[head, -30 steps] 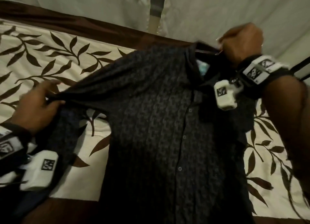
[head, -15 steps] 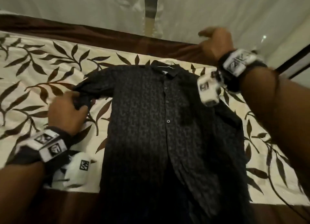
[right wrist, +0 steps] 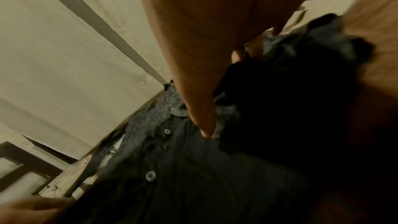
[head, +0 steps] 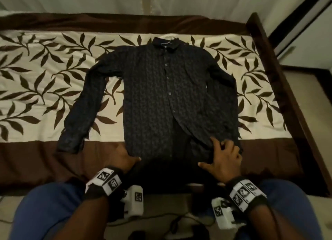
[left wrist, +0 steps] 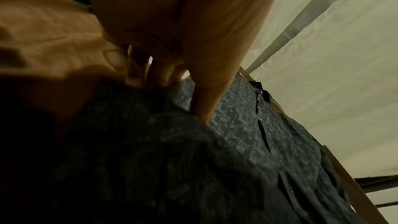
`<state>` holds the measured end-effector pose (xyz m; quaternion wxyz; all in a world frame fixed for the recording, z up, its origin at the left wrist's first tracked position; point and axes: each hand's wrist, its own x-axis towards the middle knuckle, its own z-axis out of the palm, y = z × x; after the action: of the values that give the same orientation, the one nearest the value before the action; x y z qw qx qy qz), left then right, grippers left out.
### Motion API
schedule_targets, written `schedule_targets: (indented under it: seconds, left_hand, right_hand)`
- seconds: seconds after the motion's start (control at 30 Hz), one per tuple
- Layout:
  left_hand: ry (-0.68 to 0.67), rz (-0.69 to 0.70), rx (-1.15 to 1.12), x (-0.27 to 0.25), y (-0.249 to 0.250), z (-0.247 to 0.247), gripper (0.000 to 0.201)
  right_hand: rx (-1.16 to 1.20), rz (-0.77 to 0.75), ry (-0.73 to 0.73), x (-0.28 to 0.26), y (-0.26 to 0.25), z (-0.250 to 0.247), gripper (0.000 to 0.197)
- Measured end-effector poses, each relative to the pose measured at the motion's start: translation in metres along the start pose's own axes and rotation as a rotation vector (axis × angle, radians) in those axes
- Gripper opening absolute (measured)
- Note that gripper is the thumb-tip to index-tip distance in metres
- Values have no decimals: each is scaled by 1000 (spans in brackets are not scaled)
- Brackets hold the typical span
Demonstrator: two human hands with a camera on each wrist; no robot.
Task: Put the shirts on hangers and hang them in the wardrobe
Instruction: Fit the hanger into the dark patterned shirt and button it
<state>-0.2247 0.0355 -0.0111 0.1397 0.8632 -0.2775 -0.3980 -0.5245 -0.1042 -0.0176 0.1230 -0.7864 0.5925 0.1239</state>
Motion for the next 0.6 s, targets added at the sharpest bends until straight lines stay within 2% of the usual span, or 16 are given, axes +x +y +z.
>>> schedule_targets:
  seconds: [0.07, 0.1, 0.17, 0.23, 0.27, 0.33, 0.37, 0.43, 0.47, 0.53, 0.6]
  left_hand:
    - [51, -12, -28, -11, -6, -7, 37]
    - [90, -38, -31, -15, -10, -13, 32]
    - [160, -79, 59, -23, -21, -22, 32]
    - [224, -114, 173, -32, -28, -27, 39]
    - [276, -110, 219, -36, -28, -27, 44]
    - [350, -18, 306, -44, -21, -18, 47]
    - [335, 68, 331, -46, -16, -9, 45]
    - [188, 238, 261, -58, 1, 10, 35]
    - [75, 300, 235, -66, 12, 21, 31]
    - [-130, 385, 308, -71, 29, 42, 36]
    - [-192, 425, 468, -67, 37, 59, 45]
  right_hand:
    - [134, 55, 55, -5, 2, 5, 95]
    - [236, 66, 103, -3, 4, 5, 84]
    - [357, 45, 172, 2, 12, 2, 51]
    - [355, -12, 236, 6, 22, -5, 22]
    - [349, -40, 257, 6, 25, -8, 17]
    - [301, -108, 208, 6, 29, -10, 29]
    - [228, -138, 140, 5, 29, -8, 42]
    - [44, -170, 49, 3, 28, -1, 58]
    - [-15, -177, 45, 3, 28, 2, 57]
    - [-26, -179, 110, 4, 29, 2, 36]
    - [13, -166, 163, 5, 31, -5, 20]
